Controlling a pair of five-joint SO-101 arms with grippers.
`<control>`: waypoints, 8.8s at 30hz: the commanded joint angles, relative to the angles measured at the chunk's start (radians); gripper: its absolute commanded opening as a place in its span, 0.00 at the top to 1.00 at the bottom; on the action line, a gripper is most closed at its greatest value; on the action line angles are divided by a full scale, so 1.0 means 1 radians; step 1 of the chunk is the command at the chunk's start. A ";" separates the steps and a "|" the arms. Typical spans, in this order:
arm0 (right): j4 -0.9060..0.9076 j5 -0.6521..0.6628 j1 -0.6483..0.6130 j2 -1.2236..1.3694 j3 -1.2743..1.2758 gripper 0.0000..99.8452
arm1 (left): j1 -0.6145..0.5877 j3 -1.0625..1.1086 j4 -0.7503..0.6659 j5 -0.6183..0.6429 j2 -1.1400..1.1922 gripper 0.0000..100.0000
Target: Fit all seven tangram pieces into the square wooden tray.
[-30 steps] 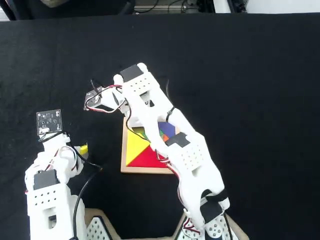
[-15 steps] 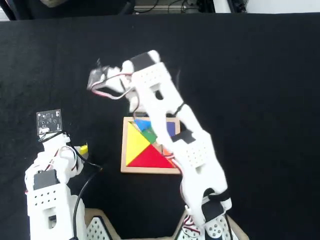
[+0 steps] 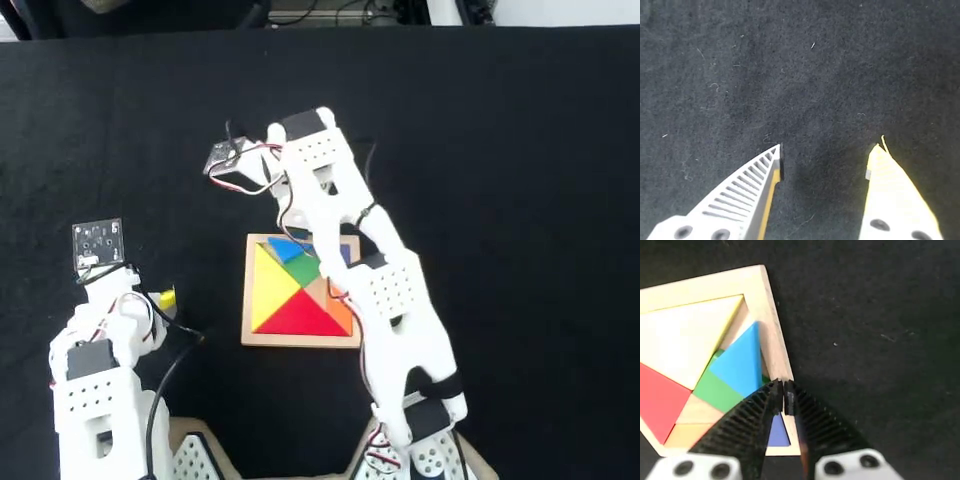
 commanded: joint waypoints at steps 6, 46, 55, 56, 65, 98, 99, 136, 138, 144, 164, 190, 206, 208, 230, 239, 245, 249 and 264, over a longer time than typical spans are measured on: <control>0.026 -0.009 -0.014 -0.013 -0.007 0.99 | 0.013 -0.004 -0.017 0.000 -0.011 0.72; 0.000 -0.058 -0.046 -0.355 0.450 0.99 | 0.013 -0.004 -0.018 0.000 -0.011 0.72; -0.152 -0.058 -0.058 -0.260 0.455 0.99 | 0.012 -0.004 -0.018 0.000 -0.011 0.72; -0.149 -0.058 -0.061 -0.260 0.440 0.99 | 0.012 -0.004 -0.018 0.000 -0.011 0.72; -0.081 -0.058 -0.087 -0.265 0.357 0.99 | 0.012 -0.004 -0.018 0.000 -0.011 0.72; -0.057 -0.063 0.212 -0.515 0.584 0.99 | 0.012 -0.004 -0.018 0.000 -0.011 0.72; -0.124 -0.063 0.239 -0.522 0.645 0.99 | 0.012 -0.004 -0.018 0.000 -0.011 0.72; 0.025 -0.117 0.288 -0.725 0.530 0.99 | 0.013 -0.002 -0.018 0.002 -0.011 0.72; 0.040 -0.152 0.295 -0.874 0.565 0.99 | 0.013 -0.002 -0.018 0.002 -0.011 0.72; -0.017 -0.296 0.308 -1.394 0.935 0.99 | 0.012 -0.002 -0.018 0.002 -0.011 0.72; -0.434 -0.399 0.207 -1.756 1.862 0.99 | 0.483 -0.041 0.100 0.051 0.002 0.72; -0.672 -0.440 -0.356 -0.966 1.589 0.99 | -0.136 -0.021 0.012 0.097 -0.011 0.72; -0.666 -0.377 -0.221 -0.957 1.535 0.99 | -0.131 -0.019 0.017 0.095 -0.011 0.72; -0.667 -0.348 -0.207 -0.957 1.540 0.99 | -0.131 -0.019 0.017 0.095 -0.011 0.72; -0.256 -0.485 -0.005 -1.658 1.221 0.99 | -0.033 -0.019 0.012 0.101 -0.011 0.72; -0.377 -0.496 0.489 -1.977 1.399 0.99 | 0.117 -0.173 0.020 0.103 -0.029 0.72; -0.572 -0.721 0.629 -2.034 1.376 0.99 | 0.174 -0.490 0.020 0.097 -0.146 0.72; -0.569 -0.789 0.554 -2.103 1.379 0.99 | 0.170 -0.550 0.020 0.095 -0.256 0.72; -0.968 -1.039 0.264 -2.821 2.015 0.99 | 0.174 -0.231 -0.098 0.101 -0.583 0.72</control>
